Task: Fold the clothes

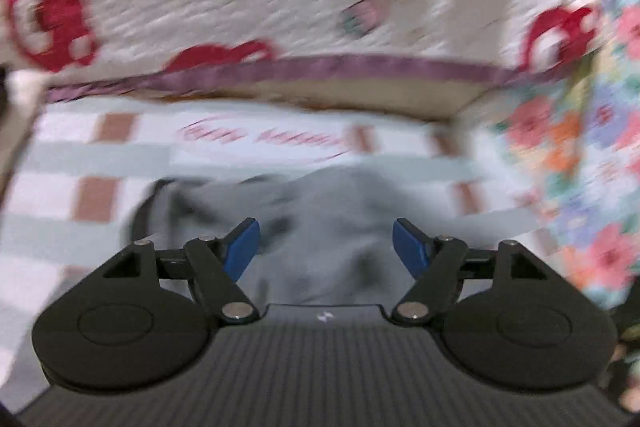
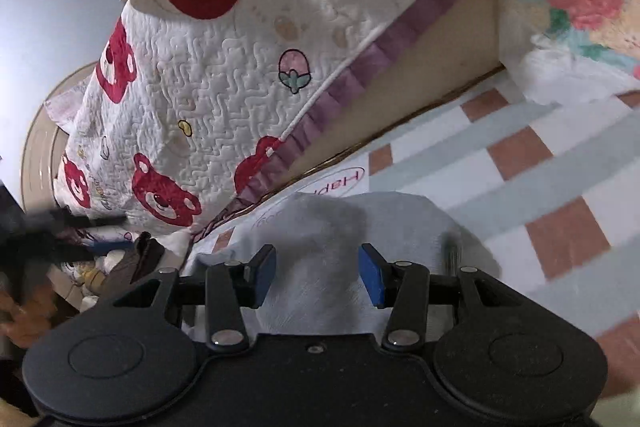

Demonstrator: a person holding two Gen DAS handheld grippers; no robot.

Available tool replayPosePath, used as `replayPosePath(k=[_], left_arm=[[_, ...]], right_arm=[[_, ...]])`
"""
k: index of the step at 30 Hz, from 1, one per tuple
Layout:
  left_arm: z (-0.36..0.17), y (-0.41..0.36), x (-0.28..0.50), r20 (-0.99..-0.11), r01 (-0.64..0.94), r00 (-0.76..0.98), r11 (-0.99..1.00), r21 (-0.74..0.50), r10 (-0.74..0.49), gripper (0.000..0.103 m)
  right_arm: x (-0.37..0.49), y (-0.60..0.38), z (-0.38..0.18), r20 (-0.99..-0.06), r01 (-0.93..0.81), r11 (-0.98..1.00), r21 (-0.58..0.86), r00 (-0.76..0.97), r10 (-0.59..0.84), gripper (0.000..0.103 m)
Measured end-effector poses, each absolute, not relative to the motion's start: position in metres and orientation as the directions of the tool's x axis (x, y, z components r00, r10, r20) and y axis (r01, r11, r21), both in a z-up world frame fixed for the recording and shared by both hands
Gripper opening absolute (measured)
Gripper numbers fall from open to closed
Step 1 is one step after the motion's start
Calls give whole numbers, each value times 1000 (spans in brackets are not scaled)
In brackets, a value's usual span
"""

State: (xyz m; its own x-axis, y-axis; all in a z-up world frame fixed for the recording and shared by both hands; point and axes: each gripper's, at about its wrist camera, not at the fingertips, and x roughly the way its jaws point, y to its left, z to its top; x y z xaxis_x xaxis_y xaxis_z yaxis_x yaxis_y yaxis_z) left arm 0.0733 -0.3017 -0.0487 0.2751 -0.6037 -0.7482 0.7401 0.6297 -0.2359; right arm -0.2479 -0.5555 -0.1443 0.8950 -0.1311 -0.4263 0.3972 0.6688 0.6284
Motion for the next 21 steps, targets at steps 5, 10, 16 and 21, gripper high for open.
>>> replayPosePath(k=[5, 10, 16, 21], left_arm=[[-92, -239, 78, -725, 712, 433, 697, -90, -536, 73], [-105, -191, 87, -690, 651, 435, 732, -202, -578, 73], [-118, -178, 121, -756, 669, 333, 706, -232, -563, 68], [-122, -198, 147, -747, 730, 364, 668, -141, -556, 66]], right_arm=[[-240, -517, -140, -461, 377, 811, 446, 874, -153, 55], [-224, -462, -130, -466, 305, 931, 199, 866, -184, 68], [-197, -429, -93, -424, 128, 986, 109, 903, -70, 86], [-155, -415, -71, -438, 70, 997, -11, 897, -68, 89]])
